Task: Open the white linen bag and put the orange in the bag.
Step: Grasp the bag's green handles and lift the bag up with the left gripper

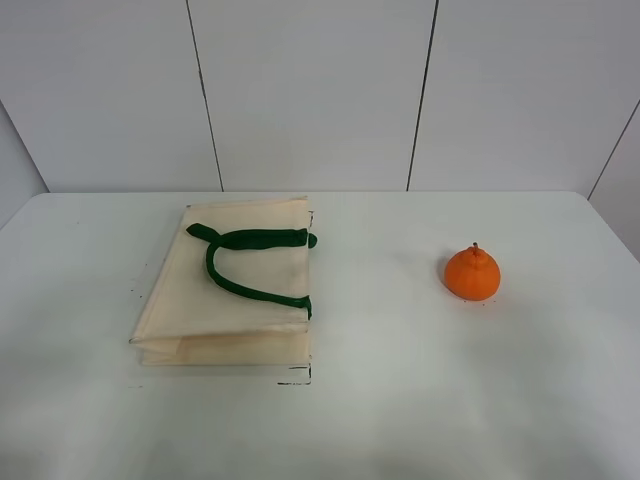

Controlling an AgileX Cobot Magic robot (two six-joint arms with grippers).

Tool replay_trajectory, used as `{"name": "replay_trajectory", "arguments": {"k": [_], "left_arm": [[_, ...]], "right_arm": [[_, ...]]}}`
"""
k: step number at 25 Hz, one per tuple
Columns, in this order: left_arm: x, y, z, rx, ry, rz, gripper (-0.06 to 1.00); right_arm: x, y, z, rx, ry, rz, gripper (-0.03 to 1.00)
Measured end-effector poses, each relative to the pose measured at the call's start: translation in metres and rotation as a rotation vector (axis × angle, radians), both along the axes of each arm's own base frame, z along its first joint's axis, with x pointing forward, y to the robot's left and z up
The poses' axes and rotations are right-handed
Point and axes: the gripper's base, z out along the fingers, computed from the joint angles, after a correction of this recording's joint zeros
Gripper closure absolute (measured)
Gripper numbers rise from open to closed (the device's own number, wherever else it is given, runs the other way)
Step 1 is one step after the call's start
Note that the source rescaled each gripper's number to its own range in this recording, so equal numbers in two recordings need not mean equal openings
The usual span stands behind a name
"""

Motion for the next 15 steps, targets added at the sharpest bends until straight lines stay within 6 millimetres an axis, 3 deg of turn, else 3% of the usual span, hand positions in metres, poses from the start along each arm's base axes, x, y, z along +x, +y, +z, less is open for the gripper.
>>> {"name": "replay_trajectory", "arguments": {"k": [9, 15], "left_arm": [[0.001, 0.001, 0.001, 0.006, 0.006, 0.004, 0.04], [0.026, -0.001, 0.02, 0.012, 0.188, 0.005, -0.05]], "right_arm": [[0.0, 0.0, 0.0, 0.0, 0.0, 0.0, -0.03], [0.0, 0.0, 0.0, 0.0, 0.0, 0.0, -0.03]]}}
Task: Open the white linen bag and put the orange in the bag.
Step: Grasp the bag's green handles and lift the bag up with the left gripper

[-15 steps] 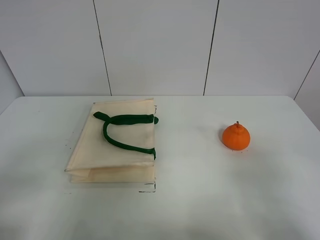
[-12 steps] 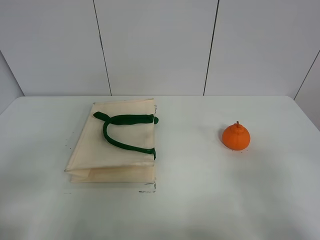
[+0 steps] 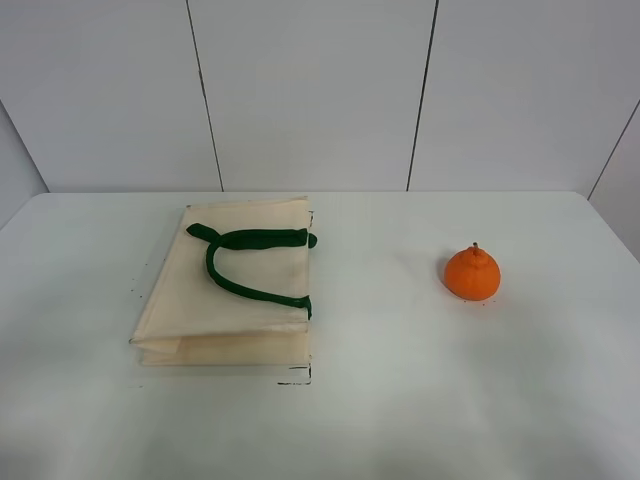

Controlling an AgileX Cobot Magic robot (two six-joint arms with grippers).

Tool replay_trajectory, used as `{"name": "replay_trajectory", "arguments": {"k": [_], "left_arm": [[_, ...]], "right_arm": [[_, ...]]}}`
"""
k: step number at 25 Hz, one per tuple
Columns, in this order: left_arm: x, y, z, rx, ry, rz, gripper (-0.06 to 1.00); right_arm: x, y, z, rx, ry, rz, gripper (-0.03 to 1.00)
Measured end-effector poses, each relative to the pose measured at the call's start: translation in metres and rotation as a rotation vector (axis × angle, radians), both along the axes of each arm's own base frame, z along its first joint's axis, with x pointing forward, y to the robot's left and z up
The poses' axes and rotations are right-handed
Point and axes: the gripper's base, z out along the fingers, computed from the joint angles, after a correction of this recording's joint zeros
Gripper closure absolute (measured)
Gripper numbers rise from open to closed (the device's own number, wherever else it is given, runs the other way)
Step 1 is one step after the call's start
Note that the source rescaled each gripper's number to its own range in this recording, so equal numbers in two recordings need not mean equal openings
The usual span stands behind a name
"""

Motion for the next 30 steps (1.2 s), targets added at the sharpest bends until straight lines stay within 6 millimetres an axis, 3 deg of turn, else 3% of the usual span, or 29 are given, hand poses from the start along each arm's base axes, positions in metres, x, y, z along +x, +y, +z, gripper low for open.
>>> {"name": "replay_trajectory", "arguments": {"k": [7, 14, 19, 23, 26, 30], "left_arm": [[0.07, -0.004, 0.031, -0.003, 0.216, 0.009, -0.06], [0.187, -0.01, 0.034, -0.011, 0.392, 0.033, -0.06], [0.278, -0.015, 0.023, -0.008, 0.446, 0.033, -0.06], [0.339, -0.024, 0.002, -0.063, 0.483, 0.025, -0.06], [0.372, -0.043, -0.02, -0.095, 0.514, -0.002, -0.06], [0.4, -0.086, -0.053, -0.108, 0.566, -0.024, -0.06]], "right_arm": [[0.0, 0.0, 0.0, 0.0, 0.0, 0.0, -0.03], [0.0, 0.0, 0.0, 0.0, 0.0, 0.0, -0.03], [0.0, 0.0, 0.0, 0.0, 0.0, 0.0, -0.03], [0.0, 0.0, 0.0, 0.0, 0.0, 0.0, -0.03], [0.0, 0.0, 0.0, 0.0, 0.0, 0.0, -0.03], [0.0, 0.0, 0.0, 0.0, 0.0, 0.0, -0.03]]}}
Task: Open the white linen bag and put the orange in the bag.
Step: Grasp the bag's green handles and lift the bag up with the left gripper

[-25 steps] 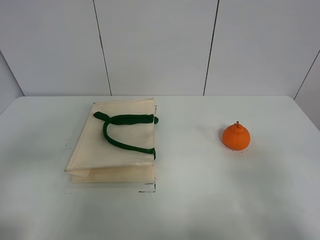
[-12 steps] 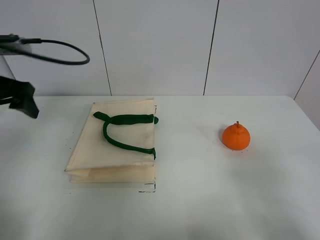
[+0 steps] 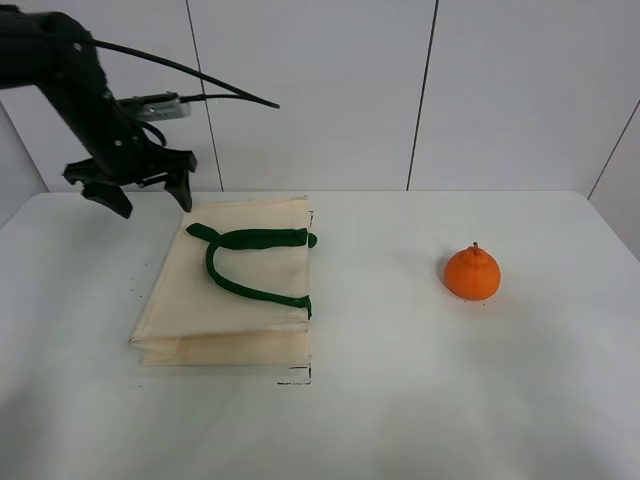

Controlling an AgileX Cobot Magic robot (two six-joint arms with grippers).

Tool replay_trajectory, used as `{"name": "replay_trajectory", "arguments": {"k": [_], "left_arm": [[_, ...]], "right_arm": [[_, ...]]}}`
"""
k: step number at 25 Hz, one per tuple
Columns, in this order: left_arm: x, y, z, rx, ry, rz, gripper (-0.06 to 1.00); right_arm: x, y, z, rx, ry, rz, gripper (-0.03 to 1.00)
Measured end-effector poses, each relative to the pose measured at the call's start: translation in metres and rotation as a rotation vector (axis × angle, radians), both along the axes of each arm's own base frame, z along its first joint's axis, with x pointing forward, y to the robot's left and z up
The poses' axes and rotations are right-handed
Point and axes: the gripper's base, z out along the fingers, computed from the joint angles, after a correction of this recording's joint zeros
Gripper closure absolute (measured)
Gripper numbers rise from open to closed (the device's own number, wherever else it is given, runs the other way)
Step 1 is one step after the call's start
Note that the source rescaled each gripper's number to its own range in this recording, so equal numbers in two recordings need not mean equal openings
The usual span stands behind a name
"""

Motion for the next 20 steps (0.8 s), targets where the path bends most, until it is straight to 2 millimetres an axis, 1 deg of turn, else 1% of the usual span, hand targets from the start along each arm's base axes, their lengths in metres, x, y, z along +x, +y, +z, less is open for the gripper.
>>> {"name": "replay_trajectory", "arguments": {"k": [2, 4, 6, 12, 17, 20], "left_arm": [[0.008, -0.021, -0.015, -0.008, 0.021, 0.002, -0.06], [0.015, -0.036, -0.032, -0.013, 0.041, -0.001, -0.06], [0.019, -0.044, -0.048, -0.011, 0.065, 0.002, -0.06], [0.027, -0.045, -0.102, 0.034, 0.145, 0.007, -0.06], [0.029, -0.044, -0.128, 0.056, 0.177, 0.007, -0.06], [0.029, -0.044, -0.132, 0.057, 0.18, 0.008, -0.05]], "right_arm": [[0.0, 0.0, 0.0, 0.0, 0.0, 0.0, -0.03], [0.0, 0.0, 0.0, 0.0, 0.0, 0.0, -0.03], [0.0, 0.0, 0.0, 0.0, 0.0, 0.0, -0.03], [0.0, 0.0, 0.0, 0.0, 0.0, 0.0, -0.03], [0.0, 0.0, 0.0, 0.0, 0.0, 0.0, -0.03], [0.0, 0.0, 0.0, 0.0, 0.0, 0.0, -0.03]]}}
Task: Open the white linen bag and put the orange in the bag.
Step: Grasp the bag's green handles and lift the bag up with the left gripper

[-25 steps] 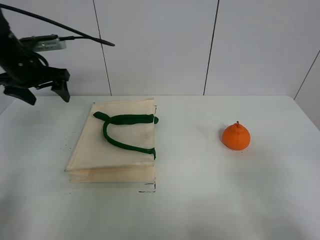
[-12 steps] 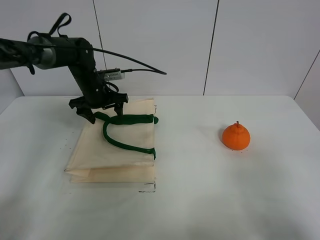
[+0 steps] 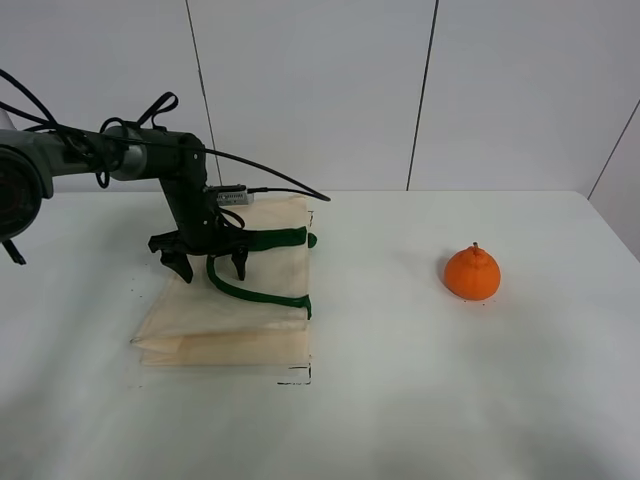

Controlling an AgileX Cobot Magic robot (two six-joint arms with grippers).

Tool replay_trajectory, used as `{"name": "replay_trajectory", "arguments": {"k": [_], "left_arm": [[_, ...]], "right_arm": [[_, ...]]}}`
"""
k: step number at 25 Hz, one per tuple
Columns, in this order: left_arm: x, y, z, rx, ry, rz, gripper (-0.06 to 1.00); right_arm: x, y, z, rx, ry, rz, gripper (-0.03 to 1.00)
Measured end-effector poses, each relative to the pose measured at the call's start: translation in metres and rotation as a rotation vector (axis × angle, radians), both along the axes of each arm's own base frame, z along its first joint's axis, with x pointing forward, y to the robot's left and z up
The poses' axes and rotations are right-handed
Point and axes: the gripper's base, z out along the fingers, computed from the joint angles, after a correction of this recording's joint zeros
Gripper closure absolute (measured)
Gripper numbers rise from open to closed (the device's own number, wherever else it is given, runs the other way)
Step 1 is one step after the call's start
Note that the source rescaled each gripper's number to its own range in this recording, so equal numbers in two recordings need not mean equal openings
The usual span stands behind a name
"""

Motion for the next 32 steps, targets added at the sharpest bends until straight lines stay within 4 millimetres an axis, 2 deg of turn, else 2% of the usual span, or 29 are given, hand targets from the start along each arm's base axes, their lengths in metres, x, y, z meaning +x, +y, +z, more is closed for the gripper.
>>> {"name": "replay_trajectory", "arguments": {"k": [3, 5, 8, 9, 10, 12, 14, 16, 19, 24, 28, 32], "left_arm": [[0.0, 0.0, -0.001, 0.001, 0.004, 0.008, 0.04], [0.0, 0.001, -0.001, 0.012, 0.006, 0.01, 0.28], [-0.001, 0.002, 0.0, 0.024, 0.01, 0.009, 0.74], [-0.001, 0.002, 0.0, 0.025, 0.014, 0.013, 0.85], [-0.001, 0.002, 0.002, 0.025, 0.015, 0.019, 0.9], [0.0, 0.002, 0.01, 0.024, 0.011, 0.031, 0.93], [0.002, 0.001, 0.028, 0.019, -0.006, 0.035, 0.93], [0.003, 0.001, 0.058, 0.008, -0.044, 0.036, 0.93], [0.002, 0.002, 0.117, -0.015, -0.132, 0.017, 0.93], [-0.016, 0.006, 0.207, -0.053, -0.289, -0.043, 0.94], [-0.032, 0.01, 0.259, -0.084, -0.423, -0.075, 0.94], [-0.049, 0.014, 0.29, -0.11, -0.494, -0.088, 0.94]], "right_arm": [[0.0, 0.0, 0.0, 0.0, 0.0, 0.0, -0.03], [0.0, 0.0, 0.0, 0.0, 0.0, 0.0, -0.03], [0.0, 0.0, 0.0, 0.0, 0.0, 0.0, -0.03], [0.0, 0.0, 0.0, 0.0, 0.0, 0.0, -0.03], [0.0, 0.0, 0.0, 0.0, 0.0, 0.0, -0.03], [0.0, 0.0, 0.0, 0.0, 0.0, 0.0, -0.03], [0.0, 0.0, 0.0, 0.0, 0.0, 0.0, -0.03], [0.0, 0.0, 0.0, 0.0, 0.0, 0.0, -0.03], [0.0, 0.0, 0.0, 0.0, 0.0, 0.0, -0.03], [0.0, 0.0, 0.0, 0.0, 0.0, 0.0, -0.03], [0.0, 0.0, 0.0, 0.0, 0.0, 0.0, -0.03], [0.0, 0.0, 0.0, 0.001, 0.0, 0.0, -0.03]]}}
